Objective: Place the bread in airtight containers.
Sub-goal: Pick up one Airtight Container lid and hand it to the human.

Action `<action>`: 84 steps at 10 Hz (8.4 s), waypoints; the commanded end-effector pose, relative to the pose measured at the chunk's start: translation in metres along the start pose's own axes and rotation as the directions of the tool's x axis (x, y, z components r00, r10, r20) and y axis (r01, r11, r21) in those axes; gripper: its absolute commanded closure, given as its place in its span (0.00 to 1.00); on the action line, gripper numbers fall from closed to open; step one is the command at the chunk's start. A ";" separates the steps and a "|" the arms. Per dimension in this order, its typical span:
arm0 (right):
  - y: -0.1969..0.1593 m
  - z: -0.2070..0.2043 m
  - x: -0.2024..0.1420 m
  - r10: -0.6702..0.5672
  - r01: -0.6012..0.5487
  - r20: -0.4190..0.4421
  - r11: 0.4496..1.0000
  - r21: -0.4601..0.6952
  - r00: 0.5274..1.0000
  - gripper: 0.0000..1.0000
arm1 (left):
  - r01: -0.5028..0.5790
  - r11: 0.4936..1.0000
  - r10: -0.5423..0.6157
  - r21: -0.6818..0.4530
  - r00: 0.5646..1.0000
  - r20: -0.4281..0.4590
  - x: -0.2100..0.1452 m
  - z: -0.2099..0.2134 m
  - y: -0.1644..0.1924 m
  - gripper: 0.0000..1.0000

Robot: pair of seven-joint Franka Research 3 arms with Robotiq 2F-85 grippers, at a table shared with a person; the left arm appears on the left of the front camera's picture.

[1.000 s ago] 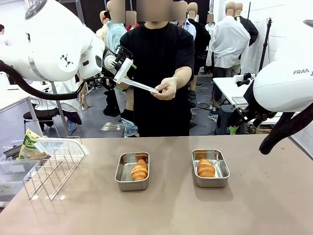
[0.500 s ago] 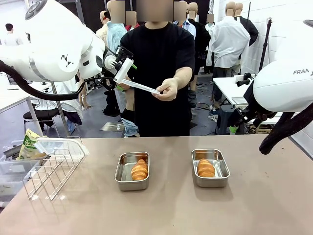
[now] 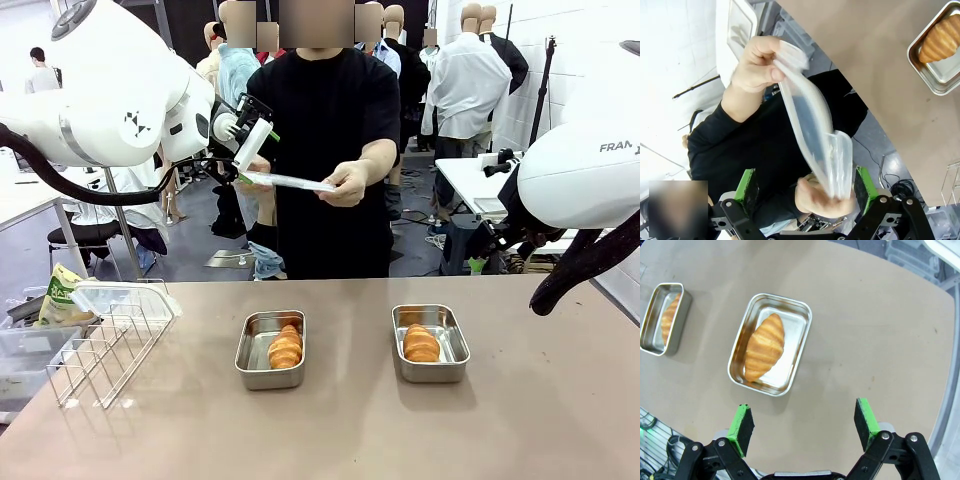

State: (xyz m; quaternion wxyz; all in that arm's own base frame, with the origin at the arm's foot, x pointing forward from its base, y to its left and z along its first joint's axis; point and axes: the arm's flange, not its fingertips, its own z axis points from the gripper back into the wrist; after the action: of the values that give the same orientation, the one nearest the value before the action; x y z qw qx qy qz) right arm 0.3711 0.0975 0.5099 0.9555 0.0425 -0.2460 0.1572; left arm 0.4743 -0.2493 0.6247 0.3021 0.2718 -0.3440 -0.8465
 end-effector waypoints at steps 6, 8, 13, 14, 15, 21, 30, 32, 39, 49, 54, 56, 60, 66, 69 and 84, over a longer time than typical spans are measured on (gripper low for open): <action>-0.001 0.000 0.000 0.000 0.000 -0.002 1.000 -0.001 1.000 0.00 | 0.008 1.000 -0.008 -0.001 1.000 -0.006 -0.001 0.000 0.000 0.00; -0.001 0.000 0.000 0.000 0.000 -0.002 1.000 -0.001 1.000 0.00 | 0.008 1.000 -0.008 -0.001 1.000 -0.006 -0.001 0.000 0.000 0.00; -0.001 0.000 0.000 0.000 0.000 -0.002 1.000 -0.001 1.000 0.00 | 0.008 1.000 -0.008 -0.001 1.000 -0.006 -0.001 0.000 0.000 0.00; -0.001 0.000 0.000 0.000 0.000 -0.002 1.000 -0.001 1.000 0.00 | 0.000 1.000 0.000 0.000 1.000 0.000 0.000 0.000 0.000 0.00; -0.001 0.000 0.000 0.000 0.000 -0.002 1.000 -0.001 1.000 0.00 | 0.030 0.998 -0.030 -0.054 1.000 -0.007 -0.006 0.018 -0.015 0.00; -0.001 0.000 0.000 0.000 0.000 -0.002 1.000 -0.001 1.000 0.00 | -0.036 0.922 0.006 -0.385 0.997 -0.079 -0.068 0.108 -0.129 0.00; -0.001 0.000 0.000 0.000 0.000 -0.002 1.000 -0.001 1.000 0.00 | -0.234 0.777 0.267 -0.584 0.963 -0.031 -0.153 0.053 -0.218 0.00; -0.001 0.000 0.000 0.000 0.000 -0.002 1.000 -0.001 1.000 0.00 | -0.245 0.768 0.268 -0.591 0.962 -0.050 -0.158 0.050 -0.218 0.00; -0.001 0.000 0.000 0.000 0.000 -0.002 1.000 -0.001 1.000 0.00 | -0.233 0.776 0.256 -0.586 0.966 -0.046 -0.152 0.049 -0.218 0.00; -0.001 0.000 0.000 0.000 0.000 -0.002 1.000 -0.001 1.000 0.00 | -0.270 0.729 0.300 -0.629 0.952 -0.061 -0.157 0.028 -0.225 0.00; -0.001 0.000 0.000 0.000 0.000 -0.002 1.000 -0.001 1.000 0.00 | -0.367 0.646 0.380 -0.669 0.915 -0.135 -0.162 -0.024 -0.254 0.00; -0.001 0.000 0.000 0.000 0.000 -0.002 1.000 -0.001 1.000 0.00 | -0.412 0.620 0.391 -0.667 0.900 -0.193 -0.165 -0.039 -0.265 0.00; -0.001 0.000 0.000 0.000 0.000 -0.002 1.000 -0.001 1.000 0.00 | -0.490 0.599 0.454 -0.634 0.860 -0.235 -0.172 -0.054 -0.280 0.00; -0.001 0.000 0.000 0.000 0.000 -0.002 1.000 -0.001 1.000 0.00 | -0.491 0.595 0.463 -0.636 0.856 -0.228 -0.175 -0.054 -0.281 0.86; -0.001 0.000 0.000 0.000 0.000 -0.002 1.000 -0.001 1.000 0.00 | -0.492 0.586 0.467 -0.645 0.854 -0.227 -0.175 -0.055 -0.281 1.00; -0.001 0.000 0.000 0.000 0.000 -0.002 1.000 -0.001 1.000 0.00 | -0.498 0.533 0.463 -0.684 0.848 -0.257 -0.179 0.030 -0.219 1.00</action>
State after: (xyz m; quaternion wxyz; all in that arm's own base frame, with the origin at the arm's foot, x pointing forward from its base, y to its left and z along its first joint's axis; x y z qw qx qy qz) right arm 0.3713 0.0969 0.5100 0.9556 0.0421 -0.2460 0.1564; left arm 0.5117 0.0153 0.5130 0.6105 0.0471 -0.0609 -0.7883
